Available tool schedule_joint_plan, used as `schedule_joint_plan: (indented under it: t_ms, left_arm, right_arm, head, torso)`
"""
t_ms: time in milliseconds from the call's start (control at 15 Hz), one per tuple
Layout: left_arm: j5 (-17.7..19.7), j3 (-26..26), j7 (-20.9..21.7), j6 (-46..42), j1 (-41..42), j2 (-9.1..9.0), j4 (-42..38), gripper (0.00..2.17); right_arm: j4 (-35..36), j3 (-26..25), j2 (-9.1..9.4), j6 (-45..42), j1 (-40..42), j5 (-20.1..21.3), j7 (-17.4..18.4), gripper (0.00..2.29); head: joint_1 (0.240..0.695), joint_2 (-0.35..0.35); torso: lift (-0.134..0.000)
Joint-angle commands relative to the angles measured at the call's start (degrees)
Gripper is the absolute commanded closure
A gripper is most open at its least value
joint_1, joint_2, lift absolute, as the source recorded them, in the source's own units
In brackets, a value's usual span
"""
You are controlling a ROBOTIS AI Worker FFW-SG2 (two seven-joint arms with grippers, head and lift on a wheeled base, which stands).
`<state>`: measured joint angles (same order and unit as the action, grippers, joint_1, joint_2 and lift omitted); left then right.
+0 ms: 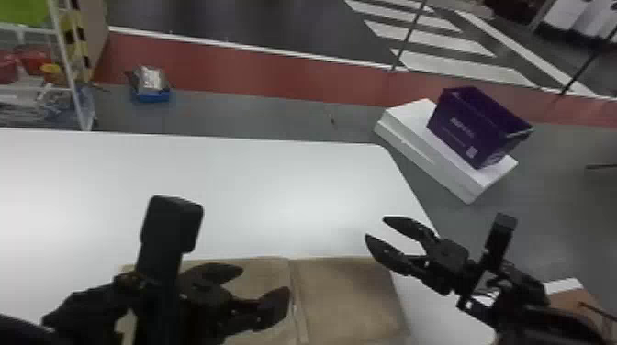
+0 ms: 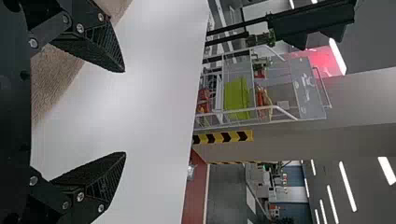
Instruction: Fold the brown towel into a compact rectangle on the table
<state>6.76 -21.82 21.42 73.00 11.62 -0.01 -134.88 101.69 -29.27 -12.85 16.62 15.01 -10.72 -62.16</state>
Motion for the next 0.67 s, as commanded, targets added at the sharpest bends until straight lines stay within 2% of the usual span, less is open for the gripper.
schedule_joint_plan:
  t_ms: [0, 67, 200, 267, 333, 400, 533, 600]
  left_arm:
    - [-3.60, 6.70, 2.84, -1.50, 3.06, -0.14, -2.32, 0.02]
    - [-3.86, 10.31, 4.33, -3.08, 3.76, -0.14, -2.49, 0.03]
    - [-3.77, 17.43, 7.50, -7.65, 5.35, -0.14, -2.58, 0.05]
    - [-3.95, 20.24, 8.11, -10.46, 6.14, -0.14, -2.41, 0.05]
    - [-3.86, 22.61, 8.46, -12.39, 6.84, -0.14, -2.06, 0.06]
    - [-3.86, 24.55, 8.73, -15.73, 7.98, -0.14, -1.53, 0.07]
    - [-3.95, 27.45, 9.69, -21.89, 10.18, -0.14, -0.91, 0.08]
    - [-3.86, 28.50, 10.04, -23.12, 10.97, -0.14, -0.82, 0.08]
  right_arm:
    - [8.26, -0.88, 3.18, 7.25, 2.57, 0.08, 0.37, 0.29]
    - [11.78, -0.97, 4.50, 11.12, 3.62, 0.08, 0.98, 0.29]
    - [18.10, -0.27, 6.87, 19.20, 5.82, 0.26, 2.39, 0.49]
    - [21.18, 0.70, 8.28, 21.84, 7.67, 0.61, 4.32, 0.50]
    - [23.11, 1.93, 8.72, 23.42, 9.60, 0.87, 6.17, 0.50]
    - [24.70, 3.25, 8.98, 24.83, 11.62, 0.96, 8.54, 0.50]
    - [27.42, 6.06, 9.68, 27.46, 14.00, 3.34, 11.62, 0.50]
    - [27.77, 7.82, 9.68, 28.52, 14.35, 4.57, 12.50, 0.50]
  head:
    - [0.695, -0.350]
    - [0.695, -0.350]
    - [0.695, -0.350]
    - [0.695, -0.350]
    - [0.695, -0.350]
    - [0.695, -0.327]
    - [0.695, -0.223]
    - [0.695, -0.199]
  torso:
    - [-0.123]
    - [-0.123]
    - [-0.123]
    - [-0.123]
    - [-0.123]
    - [-0.123]
    - [-0.123]
    - [-0.123]
